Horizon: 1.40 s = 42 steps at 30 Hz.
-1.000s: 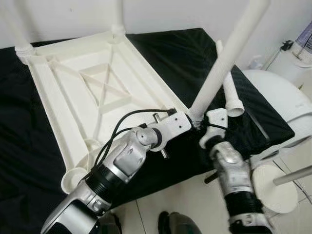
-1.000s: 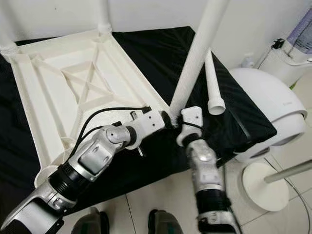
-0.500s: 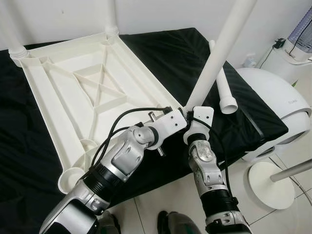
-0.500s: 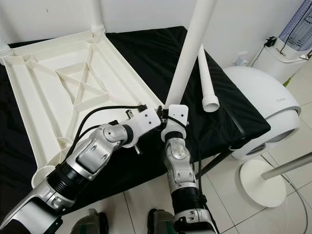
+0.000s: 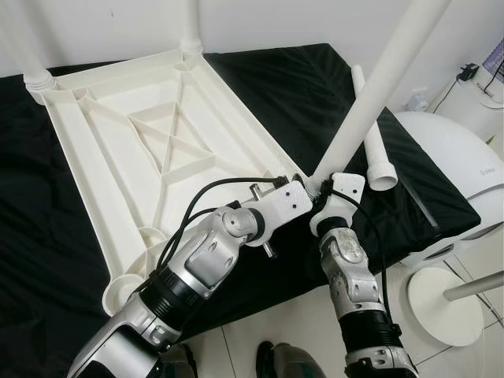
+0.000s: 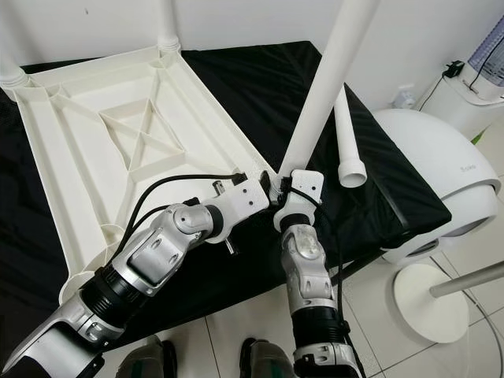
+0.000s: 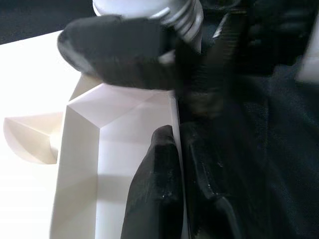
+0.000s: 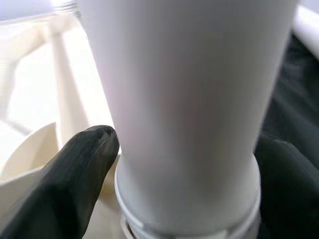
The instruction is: Building children table
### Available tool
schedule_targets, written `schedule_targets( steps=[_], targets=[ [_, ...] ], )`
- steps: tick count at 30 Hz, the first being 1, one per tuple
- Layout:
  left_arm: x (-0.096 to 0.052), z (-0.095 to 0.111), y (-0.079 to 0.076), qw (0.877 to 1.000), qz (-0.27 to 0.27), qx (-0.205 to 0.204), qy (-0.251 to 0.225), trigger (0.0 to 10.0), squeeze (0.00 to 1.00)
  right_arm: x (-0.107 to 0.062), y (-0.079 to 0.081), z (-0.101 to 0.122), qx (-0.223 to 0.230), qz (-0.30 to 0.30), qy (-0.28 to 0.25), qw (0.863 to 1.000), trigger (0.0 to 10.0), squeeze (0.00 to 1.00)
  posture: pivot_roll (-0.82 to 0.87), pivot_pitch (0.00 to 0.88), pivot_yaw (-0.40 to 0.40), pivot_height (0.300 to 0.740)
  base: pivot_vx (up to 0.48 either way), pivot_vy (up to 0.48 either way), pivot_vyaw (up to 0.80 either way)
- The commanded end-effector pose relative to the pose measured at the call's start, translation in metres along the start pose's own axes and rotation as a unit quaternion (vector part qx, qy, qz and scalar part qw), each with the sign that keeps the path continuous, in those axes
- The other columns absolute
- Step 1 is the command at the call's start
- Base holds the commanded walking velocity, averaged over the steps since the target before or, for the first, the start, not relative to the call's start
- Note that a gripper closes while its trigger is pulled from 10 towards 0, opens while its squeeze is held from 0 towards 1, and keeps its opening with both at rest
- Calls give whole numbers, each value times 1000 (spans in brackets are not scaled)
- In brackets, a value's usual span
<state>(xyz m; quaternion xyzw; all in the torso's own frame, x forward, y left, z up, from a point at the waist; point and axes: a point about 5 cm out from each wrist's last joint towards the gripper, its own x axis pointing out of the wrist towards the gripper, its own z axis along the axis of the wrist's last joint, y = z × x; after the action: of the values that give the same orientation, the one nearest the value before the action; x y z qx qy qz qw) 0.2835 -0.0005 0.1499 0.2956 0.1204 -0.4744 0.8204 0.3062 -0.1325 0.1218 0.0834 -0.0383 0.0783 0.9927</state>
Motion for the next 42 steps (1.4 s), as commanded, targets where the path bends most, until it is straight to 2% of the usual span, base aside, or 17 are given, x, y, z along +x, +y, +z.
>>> schedule_targets(
  steps=[1, 2, 6, 10, 15, 19, 23, 25, 35, 36, 37, 40, 41, 42],
  targets=[
    [6, -4, -15, 999, -45, 3, 10, 10000, 0, -4, 8, -8, 11, 47, 21, 999, 10000, 0, -25, 92, -49, 740, 0, 0, 0],
    [6, -4, -15, 999, -44, 4, 10, 10000, 0, -6, 2, -5, 0, 92, 18, 996, 10000, 0, -24, 88, -49, 740, 0, 0, 0],
    [6, -4, -15, 999, -44, 4, 10, 10000, 0, -7, -5, -3, -15, 133, 17, 991, 10000, 0, -26, 87, -48, 740, 0, 0, 0],
    [6, -4, -14, 999, -44, 5, 9, 10000, 0, -8, -20, 2, -51, 214, 25, 975, 10000, 0, -25, 81, -49, 740, 0, 0, 0],
    [6, -3, -14, 999, -43, 5, 8, 10000, 0, -6, -33, 7, -70, 257, 34, 963, 10000, 0, -19, 77, -50, 740, 0, 0, 0],
    [6, -3, -13, 999, -42, 6, 8, 10000, 0, -3, -45, 13, -99, 308, 47, 945, 10000, 0, -17, 75, -48, 740, 0, 0, 0],
    [6, -2, -13, 999, -42, 6, 8, 10000, 0, -1, -48, 13, -106, 329, 59, 936, 10000, 0, -18, 76, -44, 740, 0, 0, 0],
    [6, -2, -13, 999, -44, 9, 7, 10000, 0, 7, -53, 14, -128, 348, 68, 926, 10000, 0, -19, 80, -39, 740, 0, 0, 0],
    [6, 0, -13, 999, -44, 8, 7, 10000, 0, 17, -58, 17, -149, 366, 86, 915, 10000, 0, -16, 84, -37, 740, 0, 0, 0],
    [6, -1, -12, 999, -43, 8, 7, 10000, 0, 17, -59, 16, -148, 368, 92, 914, 7412, 0, -16, 84, -37, 740, 0, 0, 0],
    [5, -1, -12, 999, -42, 8, 7, 10000, 0, 17, -61, 15, -148, 371, 101, 911, 4078, 0, -14, 87, -39, 740, 0, 0, 0],
    [5, -1, -12, 999, -42, 7, 7, 10000, 0, 17, -62, 14, -148, 373, 103, 910, 4078, 0, -14, 87, -39, 740, 0, 0, 0],
    [5, -1, -12, 999, -41, 7, 8, 10000, 0, 16, -63, 13, -148, 373, 108, 910, 0, 0, -13, 89, -40, 740, 0, 0, 0],
    [5, -1, -12, 999, -41, 7, 8, 10000, 0, 16, -65, 12, -145, 375, 113, 909, 0, 0, -14, 89, -39, 740, 0, 0, 0]
  ],
)
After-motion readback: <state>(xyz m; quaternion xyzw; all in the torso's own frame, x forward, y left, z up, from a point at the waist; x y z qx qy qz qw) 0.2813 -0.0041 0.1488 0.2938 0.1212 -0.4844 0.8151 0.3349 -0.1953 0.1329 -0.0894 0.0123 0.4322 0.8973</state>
